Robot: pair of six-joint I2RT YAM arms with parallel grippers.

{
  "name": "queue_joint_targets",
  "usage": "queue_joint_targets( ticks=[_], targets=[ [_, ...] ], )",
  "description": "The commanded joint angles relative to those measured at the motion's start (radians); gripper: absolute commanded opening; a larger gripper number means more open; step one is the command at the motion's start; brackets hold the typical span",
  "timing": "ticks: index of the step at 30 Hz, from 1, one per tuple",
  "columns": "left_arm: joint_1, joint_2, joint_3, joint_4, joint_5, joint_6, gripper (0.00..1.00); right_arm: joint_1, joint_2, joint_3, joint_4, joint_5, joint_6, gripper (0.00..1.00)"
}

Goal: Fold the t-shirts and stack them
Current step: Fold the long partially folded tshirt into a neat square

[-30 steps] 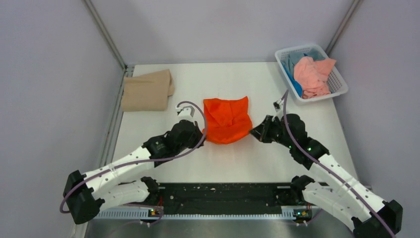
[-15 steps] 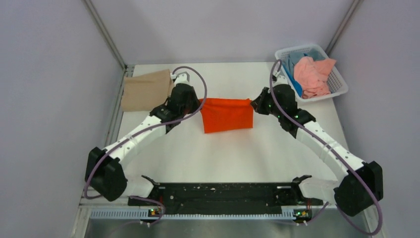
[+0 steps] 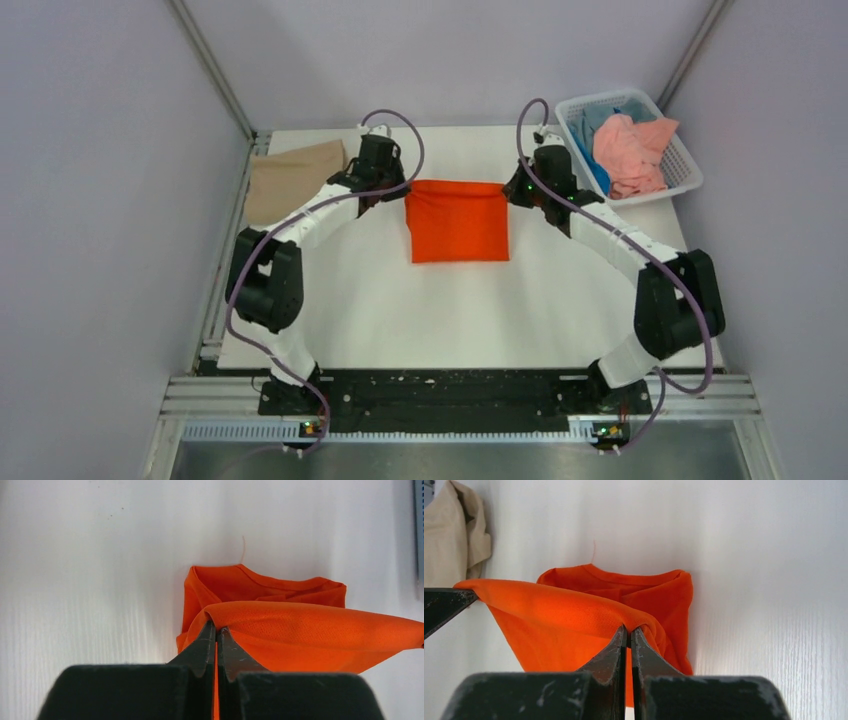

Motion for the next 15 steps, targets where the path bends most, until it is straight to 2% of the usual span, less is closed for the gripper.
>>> queue_joint_targets(
  ticks=[1, 8, 10, 11, 14, 15],
  targets=[
    [0.042, 0.121, 0.101, 0.001, 0.039, 0.025, 0.0, -0.048, 0.121, 0.091, 0.073, 0.01, -0.015, 0.0],
    [0.083, 0.325, 0.246, -0.071, 0.024, -0.016, 0.0, -0.081, 0.349, 0.2, 0.102, -0.065, -0.018, 0.0],
    [0.092, 0.37, 0.279, -0.086, 0.026, -0.024, 0.0, -0.084, 0.424, 0.245, 0.096, -0.064, -0.027, 0.08],
    [0.097, 0.39, 0.301, -0.101, 0.03, -0.03, 0.04, -0.085, 0.449, 0.268, 0.077, -0.065, -0.023, 0.19],
    [0.108, 0.431, 0.378, -0.161, 0.054, -0.02, 0.37, -0.087, 0.48, 0.329, 0.034, -0.047, -0.027, 0.53],
    [0.109, 0.431, 0.408, -0.189, 0.059, -0.009, 0.58, -0.087, 0.474, 0.356, 0.017, -0.032, -0.033, 0.63]
  ],
)
